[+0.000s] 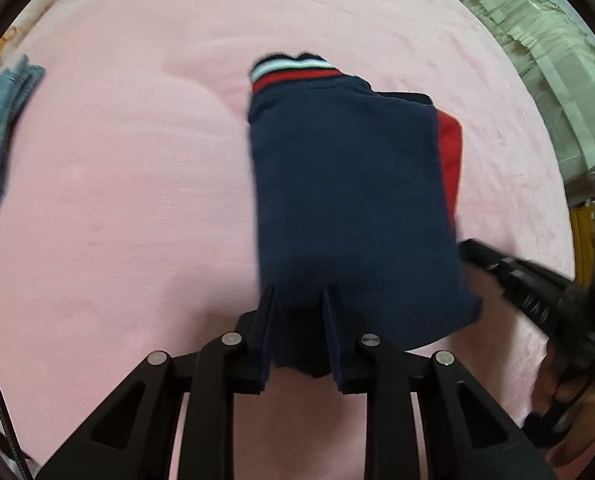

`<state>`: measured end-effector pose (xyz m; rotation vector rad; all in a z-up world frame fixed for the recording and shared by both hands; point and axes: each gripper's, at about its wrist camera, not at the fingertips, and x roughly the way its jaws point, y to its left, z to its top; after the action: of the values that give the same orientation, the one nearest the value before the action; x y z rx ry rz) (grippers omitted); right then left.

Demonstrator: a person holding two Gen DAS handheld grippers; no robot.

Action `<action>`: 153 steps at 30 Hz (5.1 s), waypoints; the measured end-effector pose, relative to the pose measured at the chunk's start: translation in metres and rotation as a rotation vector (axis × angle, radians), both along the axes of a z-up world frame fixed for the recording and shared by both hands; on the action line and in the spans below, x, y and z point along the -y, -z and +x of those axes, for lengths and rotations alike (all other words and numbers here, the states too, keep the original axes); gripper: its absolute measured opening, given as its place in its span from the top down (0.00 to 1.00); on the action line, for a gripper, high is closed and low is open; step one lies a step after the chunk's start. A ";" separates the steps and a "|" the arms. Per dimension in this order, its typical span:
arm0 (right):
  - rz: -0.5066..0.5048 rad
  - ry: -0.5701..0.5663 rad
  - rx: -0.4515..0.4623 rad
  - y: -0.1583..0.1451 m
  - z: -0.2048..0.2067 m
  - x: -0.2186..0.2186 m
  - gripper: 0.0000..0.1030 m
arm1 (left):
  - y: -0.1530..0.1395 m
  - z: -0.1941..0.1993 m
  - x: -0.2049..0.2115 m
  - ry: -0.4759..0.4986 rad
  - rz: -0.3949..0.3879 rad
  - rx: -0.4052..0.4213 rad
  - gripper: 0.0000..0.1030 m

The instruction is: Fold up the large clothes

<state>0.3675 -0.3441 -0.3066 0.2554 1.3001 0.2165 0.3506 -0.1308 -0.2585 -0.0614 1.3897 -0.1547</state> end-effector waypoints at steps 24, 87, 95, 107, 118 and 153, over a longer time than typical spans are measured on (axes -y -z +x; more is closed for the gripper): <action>0.203 0.036 0.112 0.009 0.087 -0.031 1.00 | 0.029 0.101 -0.023 -0.105 -0.278 0.013 0.78; 0.398 0.162 -0.237 0.028 0.005 0.029 0.17 | 0.044 0.025 -0.049 -0.161 -0.141 -0.105 0.07; 0.610 0.052 -0.234 0.054 0.036 0.021 0.43 | 0.064 0.039 -0.046 -0.174 -0.394 -0.096 0.42; 0.644 0.009 -0.172 0.044 0.039 0.007 0.69 | 0.046 0.039 -0.028 -0.121 -0.317 -0.066 0.63; 0.630 0.013 -0.070 -0.022 0.031 -0.031 0.71 | -0.033 0.043 -0.083 -0.098 -0.306 0.025 0.67; 0.780 -0.096 0.011 -0.053 0.190 -0.587 0.75 | -0.104 0.030 -0.635 -0.469 -0.257 0.174 0.74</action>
<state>0.5578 0.2434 -0.2537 0.8494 1.1677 0.8067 0.3804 0.5043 -0.1547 -0.5693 1.1421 0.0537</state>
